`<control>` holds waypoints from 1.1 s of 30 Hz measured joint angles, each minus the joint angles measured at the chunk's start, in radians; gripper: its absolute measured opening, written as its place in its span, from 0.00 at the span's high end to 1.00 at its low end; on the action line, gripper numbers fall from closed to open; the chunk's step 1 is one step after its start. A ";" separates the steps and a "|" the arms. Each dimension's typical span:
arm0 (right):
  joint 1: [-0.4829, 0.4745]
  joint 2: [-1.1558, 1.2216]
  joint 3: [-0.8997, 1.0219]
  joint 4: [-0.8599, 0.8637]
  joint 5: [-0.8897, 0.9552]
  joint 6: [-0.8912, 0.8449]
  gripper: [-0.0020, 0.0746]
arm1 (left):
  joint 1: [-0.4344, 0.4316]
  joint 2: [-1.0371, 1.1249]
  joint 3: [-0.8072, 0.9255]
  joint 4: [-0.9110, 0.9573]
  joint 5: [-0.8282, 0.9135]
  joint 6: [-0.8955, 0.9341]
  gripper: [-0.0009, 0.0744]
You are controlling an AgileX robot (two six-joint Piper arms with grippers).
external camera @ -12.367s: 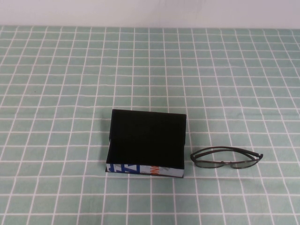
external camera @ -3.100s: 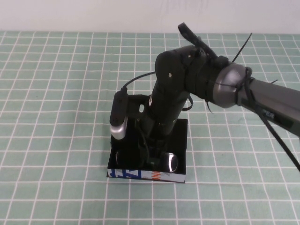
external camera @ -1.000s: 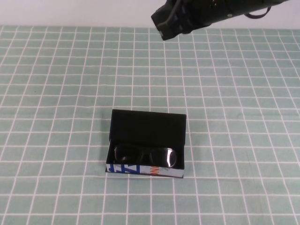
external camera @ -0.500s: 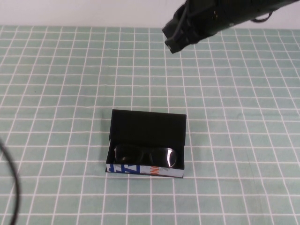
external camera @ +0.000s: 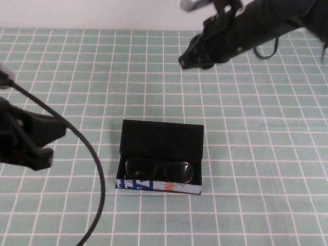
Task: Return glasses to glasses case
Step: Close the glasses case
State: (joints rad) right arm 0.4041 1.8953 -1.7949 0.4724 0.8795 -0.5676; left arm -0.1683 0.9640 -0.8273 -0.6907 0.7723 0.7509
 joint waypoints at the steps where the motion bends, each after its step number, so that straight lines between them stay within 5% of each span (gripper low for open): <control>1: 0.000 0.016 0.000 0.005 0.000 0.000 0.99 | 0.000 0.017 0.007 -0.023 0.000 0.029 0.99; 7: 0.000 0.103 0.000 0.009 0.010 0.000 0.99 | -0.042 0.057 0.140 -0.215 -0.065 0.204 0.99; 13: 0.000 0.148 0.000 0.017 0.004 0.000 0.99 | -0.230 0.069 0.288 -0.352 -0.309 0.265 0.99; 24: 0.000 0.197 0.000 0.053 -0.030 0.000 0.99 | -0.543 0.326 0.301 -0.443 -0.651 0.269 0.99; 33: 0.000 0.220 0.000 0.060 -0.031 -0.005 0.99 | -0.588 0.558 0.212 -0.456 -0.731 0.269 0.99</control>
State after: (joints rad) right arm 0.4041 2.1155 -1.7949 0.5320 0.8482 -0.5726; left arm -0.7559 1.5219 -0.6152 -1.1470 0.0412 1.0202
